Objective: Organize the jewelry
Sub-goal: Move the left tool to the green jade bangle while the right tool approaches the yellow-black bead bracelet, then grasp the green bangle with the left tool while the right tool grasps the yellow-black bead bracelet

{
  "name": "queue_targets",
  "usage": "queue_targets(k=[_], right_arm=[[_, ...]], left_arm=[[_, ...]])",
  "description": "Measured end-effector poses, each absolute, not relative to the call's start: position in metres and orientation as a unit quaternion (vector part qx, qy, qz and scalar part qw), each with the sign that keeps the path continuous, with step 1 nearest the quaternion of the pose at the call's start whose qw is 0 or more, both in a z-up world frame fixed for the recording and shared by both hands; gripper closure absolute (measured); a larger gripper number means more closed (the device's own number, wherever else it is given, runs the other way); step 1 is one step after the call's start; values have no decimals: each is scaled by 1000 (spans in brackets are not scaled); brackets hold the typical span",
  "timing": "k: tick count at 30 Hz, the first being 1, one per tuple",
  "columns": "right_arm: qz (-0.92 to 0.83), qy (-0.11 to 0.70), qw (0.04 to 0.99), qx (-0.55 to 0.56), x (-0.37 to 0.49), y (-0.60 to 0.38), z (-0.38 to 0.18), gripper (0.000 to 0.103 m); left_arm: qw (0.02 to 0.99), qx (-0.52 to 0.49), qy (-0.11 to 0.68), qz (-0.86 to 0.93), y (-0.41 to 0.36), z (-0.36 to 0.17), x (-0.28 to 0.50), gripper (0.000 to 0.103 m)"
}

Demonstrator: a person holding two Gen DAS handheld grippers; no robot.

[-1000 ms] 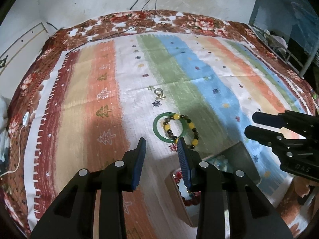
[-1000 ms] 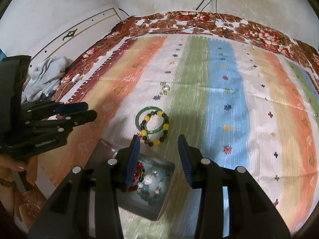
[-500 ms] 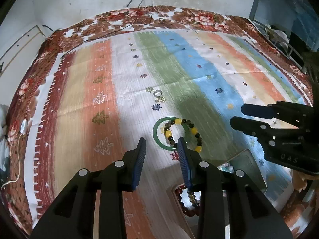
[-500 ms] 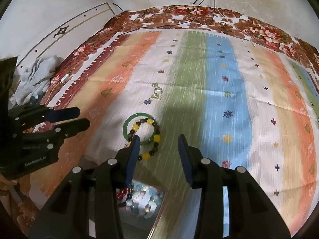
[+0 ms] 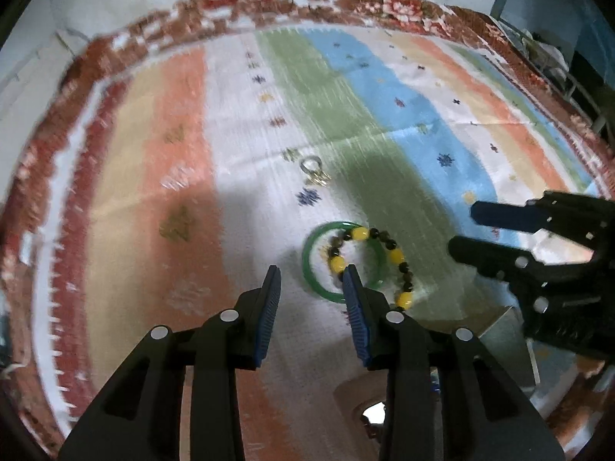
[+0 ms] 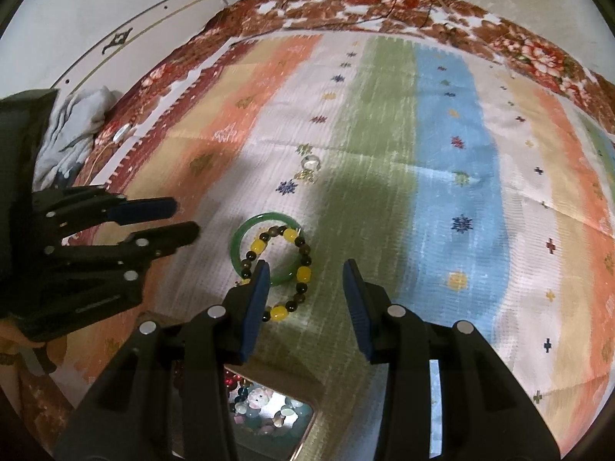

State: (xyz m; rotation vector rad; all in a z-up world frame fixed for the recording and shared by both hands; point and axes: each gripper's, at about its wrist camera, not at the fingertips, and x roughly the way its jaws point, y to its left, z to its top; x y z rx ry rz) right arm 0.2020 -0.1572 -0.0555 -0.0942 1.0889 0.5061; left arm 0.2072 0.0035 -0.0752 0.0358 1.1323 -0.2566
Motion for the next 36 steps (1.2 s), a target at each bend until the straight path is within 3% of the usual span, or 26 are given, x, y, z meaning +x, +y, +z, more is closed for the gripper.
queue_targets(k=[36], right_arm=[[265, 602, 748, -94, 246, -136, -118, 65]], left_arm=[[796, 36, 593, -111, 8, -130, 247, 68]])
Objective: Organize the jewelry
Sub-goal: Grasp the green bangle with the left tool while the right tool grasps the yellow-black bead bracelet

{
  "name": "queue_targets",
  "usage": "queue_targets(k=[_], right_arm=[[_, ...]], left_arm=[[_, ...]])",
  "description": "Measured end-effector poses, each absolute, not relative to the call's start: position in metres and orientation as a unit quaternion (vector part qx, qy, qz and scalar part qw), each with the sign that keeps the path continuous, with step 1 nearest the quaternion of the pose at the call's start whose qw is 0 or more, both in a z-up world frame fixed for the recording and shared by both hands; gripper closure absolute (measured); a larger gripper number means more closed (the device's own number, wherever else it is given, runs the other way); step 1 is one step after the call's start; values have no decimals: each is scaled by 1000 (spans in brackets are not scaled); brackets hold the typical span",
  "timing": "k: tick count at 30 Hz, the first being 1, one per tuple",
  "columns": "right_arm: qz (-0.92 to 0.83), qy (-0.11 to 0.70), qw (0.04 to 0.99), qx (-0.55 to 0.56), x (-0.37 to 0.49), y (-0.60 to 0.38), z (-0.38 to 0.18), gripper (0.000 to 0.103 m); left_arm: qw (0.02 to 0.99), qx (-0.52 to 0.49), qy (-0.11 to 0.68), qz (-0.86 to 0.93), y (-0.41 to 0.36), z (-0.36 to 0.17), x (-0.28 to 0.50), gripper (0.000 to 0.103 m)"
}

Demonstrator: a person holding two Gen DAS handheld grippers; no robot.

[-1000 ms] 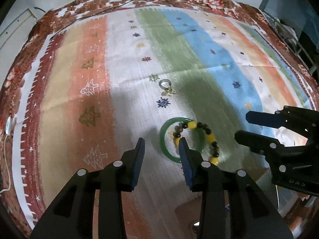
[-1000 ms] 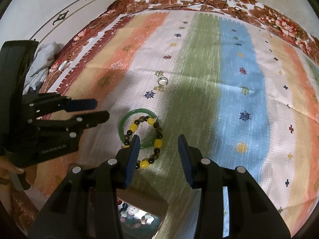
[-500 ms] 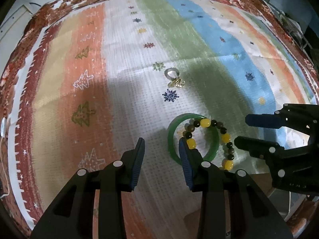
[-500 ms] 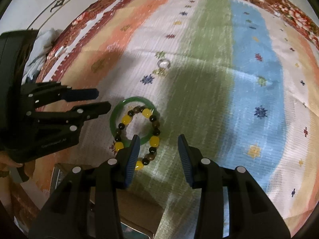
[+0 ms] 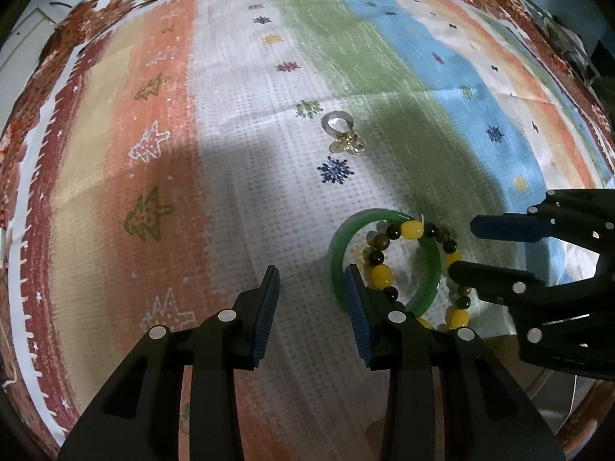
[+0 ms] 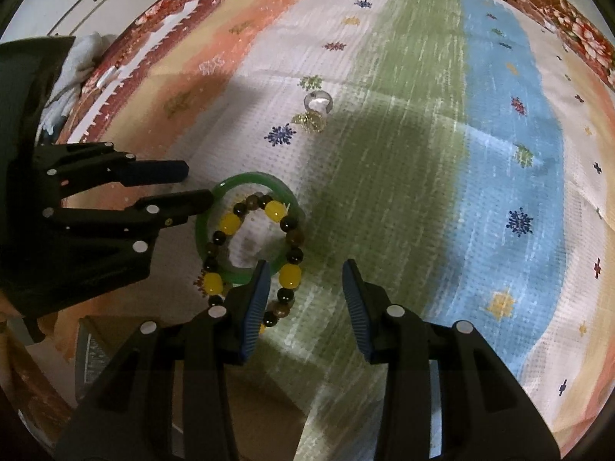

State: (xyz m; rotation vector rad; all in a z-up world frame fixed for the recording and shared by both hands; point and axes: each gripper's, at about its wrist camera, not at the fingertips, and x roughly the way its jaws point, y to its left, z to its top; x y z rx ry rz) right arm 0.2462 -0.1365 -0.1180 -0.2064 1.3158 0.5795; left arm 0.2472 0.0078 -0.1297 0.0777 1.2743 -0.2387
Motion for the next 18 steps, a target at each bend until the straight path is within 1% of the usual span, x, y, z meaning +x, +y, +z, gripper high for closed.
queue_targets(k=[2, 4, 8, 9, 10, 12, 13, 15, 16, 18], right_arm=[[265, 605, 745, -98, 247, -135, -121, 67], [263, 608, 743, -100, 248, -135, -124, 73], [261, 608, 742, -108, 249, -134, -128, 78], [261, 608, 742, -109, 249, -135, -128, 80], [261, 608, 742, -108, 249, -135, -128, 86], [260, 609, 742, -105, 250, -136, -129, 90], [261, 608, 743, -103, 250, -137, -129, 90], [262, 607, 743, -101, 250, -137, -129, 90], [261, 606, 745, -101, 250, -137, -129, 90], [257, 603, 748, -101, 250, -139, -128, 90]], left_arm=[[795, 38, 595, -114, 6, -131, 247, 69], [795, 42, 595, -116, 5, -131, 246, 70], [794, 48, 594, -118, 3, -133, 245, 70], [794, 50, 594, -119, 1, -135, 246, 71], [794, 55, 594, -120, -1, -136, 247, 72], [794, 62, 593, -119, -2, -138, 247, 73], [794, 66, 592, -119, -4, -138, 246, 75], [793, 71, 592, -124, -5, -137, 244, 84], [793, 72, 591, -126, -6, -137, 243, 90], [794, 71, 591, -127, -6, -137, 243, 91]])
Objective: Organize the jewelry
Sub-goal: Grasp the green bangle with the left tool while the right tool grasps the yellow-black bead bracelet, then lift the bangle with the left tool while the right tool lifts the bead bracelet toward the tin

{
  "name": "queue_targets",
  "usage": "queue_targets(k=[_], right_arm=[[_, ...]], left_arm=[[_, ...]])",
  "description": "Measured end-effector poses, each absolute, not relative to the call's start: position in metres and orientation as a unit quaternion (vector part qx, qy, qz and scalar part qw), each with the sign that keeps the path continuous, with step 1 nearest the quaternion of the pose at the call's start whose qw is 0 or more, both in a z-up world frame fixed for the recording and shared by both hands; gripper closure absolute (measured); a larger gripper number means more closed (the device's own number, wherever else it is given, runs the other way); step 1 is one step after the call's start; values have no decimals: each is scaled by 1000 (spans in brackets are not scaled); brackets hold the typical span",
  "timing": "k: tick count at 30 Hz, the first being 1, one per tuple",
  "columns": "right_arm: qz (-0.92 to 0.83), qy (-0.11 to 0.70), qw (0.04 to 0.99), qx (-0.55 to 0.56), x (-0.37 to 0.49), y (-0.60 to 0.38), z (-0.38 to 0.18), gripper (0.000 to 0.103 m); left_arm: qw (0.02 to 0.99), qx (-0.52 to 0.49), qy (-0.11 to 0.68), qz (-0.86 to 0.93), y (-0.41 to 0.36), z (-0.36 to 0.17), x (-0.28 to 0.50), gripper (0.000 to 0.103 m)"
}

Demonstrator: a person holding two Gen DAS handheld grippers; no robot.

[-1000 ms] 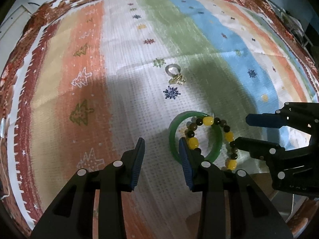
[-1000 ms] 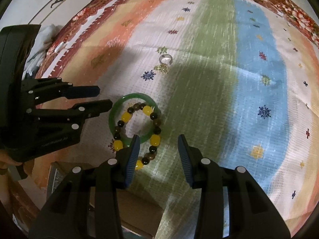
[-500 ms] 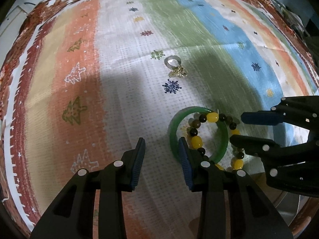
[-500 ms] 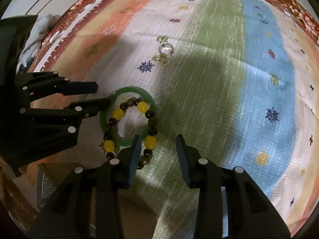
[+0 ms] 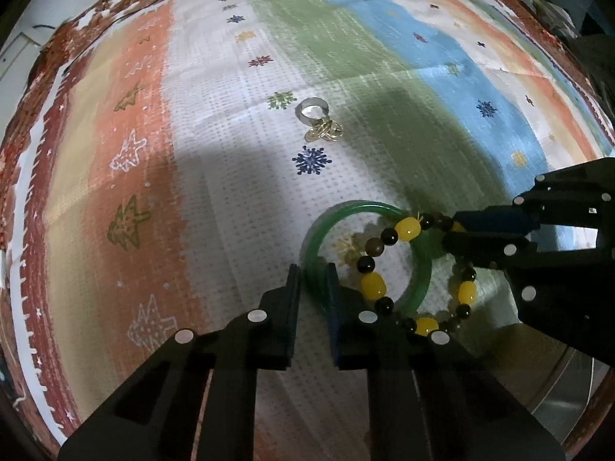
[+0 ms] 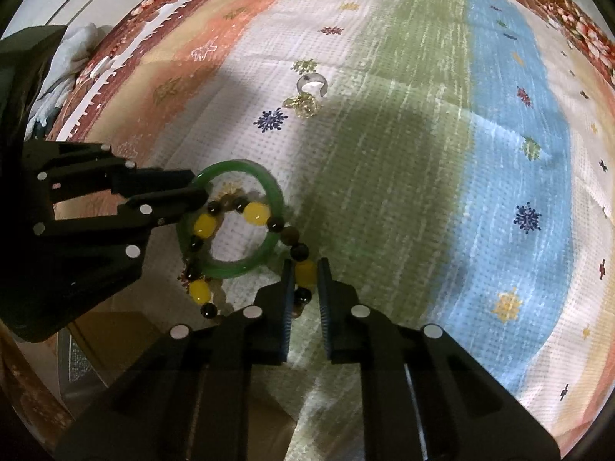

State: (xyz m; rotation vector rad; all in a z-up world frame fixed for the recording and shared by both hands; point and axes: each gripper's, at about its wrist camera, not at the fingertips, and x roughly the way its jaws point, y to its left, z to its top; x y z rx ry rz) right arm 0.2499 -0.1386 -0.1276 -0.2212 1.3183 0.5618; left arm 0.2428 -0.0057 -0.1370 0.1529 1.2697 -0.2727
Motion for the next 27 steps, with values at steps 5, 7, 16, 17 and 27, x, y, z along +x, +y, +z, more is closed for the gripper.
queue_targets(k=[5, 7, 16, 17, 27], right_arm=[[248, 598, 755, -105, 248, -141, -126, 90], [248, 596, 757, -102, 249, -142, -125, 90], [255, 562, 780, -102, 244, -139, -99, 90], [253, 558, 783, -102, 243, -140, -97, 90], [243, 536, 802, -98, 235, -143, -80, 90]], left_arm=[[793, 58, 593, -126, -2, -137, 245, 93], [794, 62, 591, -125, -4, -137, 245, 93], [811, 46, 572, -119, 4, -118, 244, 96], [813, 44, 569, -120, 4, -115, 244, 95], [828, 47, 547, -113, 4, -100, 243, 95]])
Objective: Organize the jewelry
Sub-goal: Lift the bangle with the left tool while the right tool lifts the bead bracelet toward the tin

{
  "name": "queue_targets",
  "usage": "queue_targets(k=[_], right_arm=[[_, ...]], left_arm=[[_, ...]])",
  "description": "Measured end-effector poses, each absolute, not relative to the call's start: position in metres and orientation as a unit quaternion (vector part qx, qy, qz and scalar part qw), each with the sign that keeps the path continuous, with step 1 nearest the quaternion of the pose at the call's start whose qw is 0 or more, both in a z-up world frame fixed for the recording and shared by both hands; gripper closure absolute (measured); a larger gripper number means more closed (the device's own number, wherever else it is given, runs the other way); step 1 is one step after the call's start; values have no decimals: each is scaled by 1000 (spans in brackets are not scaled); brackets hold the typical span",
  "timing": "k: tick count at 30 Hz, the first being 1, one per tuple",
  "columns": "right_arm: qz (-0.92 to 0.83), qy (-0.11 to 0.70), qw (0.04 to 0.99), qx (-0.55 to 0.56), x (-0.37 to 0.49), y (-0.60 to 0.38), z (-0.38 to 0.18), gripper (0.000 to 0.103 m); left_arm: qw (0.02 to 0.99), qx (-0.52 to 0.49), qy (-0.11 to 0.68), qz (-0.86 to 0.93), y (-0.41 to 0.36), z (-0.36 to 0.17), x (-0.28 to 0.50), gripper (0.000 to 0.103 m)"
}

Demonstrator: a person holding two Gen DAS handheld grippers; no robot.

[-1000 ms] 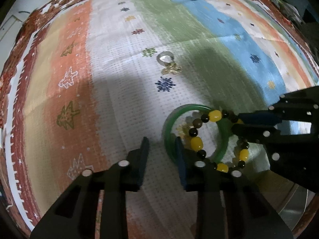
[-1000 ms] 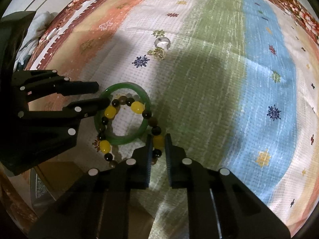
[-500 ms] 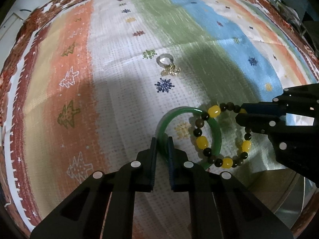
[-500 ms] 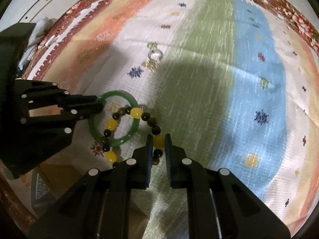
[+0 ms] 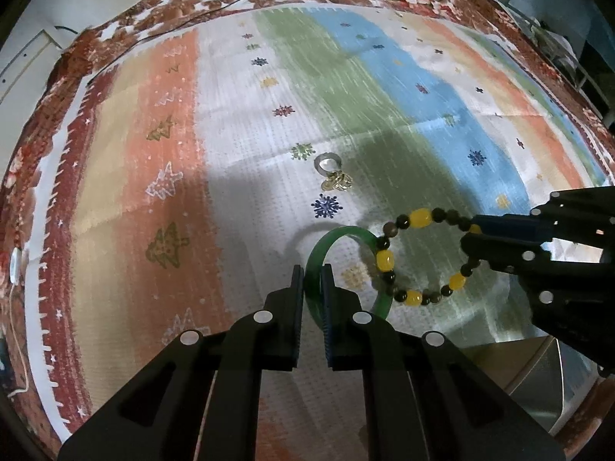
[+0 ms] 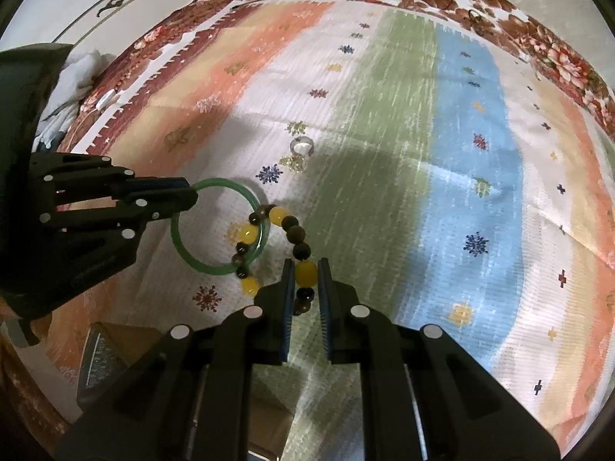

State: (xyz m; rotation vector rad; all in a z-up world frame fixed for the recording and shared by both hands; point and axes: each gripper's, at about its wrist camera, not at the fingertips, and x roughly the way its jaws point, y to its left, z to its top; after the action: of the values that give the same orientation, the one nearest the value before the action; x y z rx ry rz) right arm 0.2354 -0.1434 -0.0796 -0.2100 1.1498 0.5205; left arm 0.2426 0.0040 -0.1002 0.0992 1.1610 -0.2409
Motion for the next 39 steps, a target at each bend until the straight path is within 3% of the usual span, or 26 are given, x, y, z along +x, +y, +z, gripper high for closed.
queue_targets(k=[39], right_arm=[[234, 467, 852, -33, 195, -166, -20, 90]], left_arm=[[879, 8, 466, -97, 21, -33, 200, 93]])
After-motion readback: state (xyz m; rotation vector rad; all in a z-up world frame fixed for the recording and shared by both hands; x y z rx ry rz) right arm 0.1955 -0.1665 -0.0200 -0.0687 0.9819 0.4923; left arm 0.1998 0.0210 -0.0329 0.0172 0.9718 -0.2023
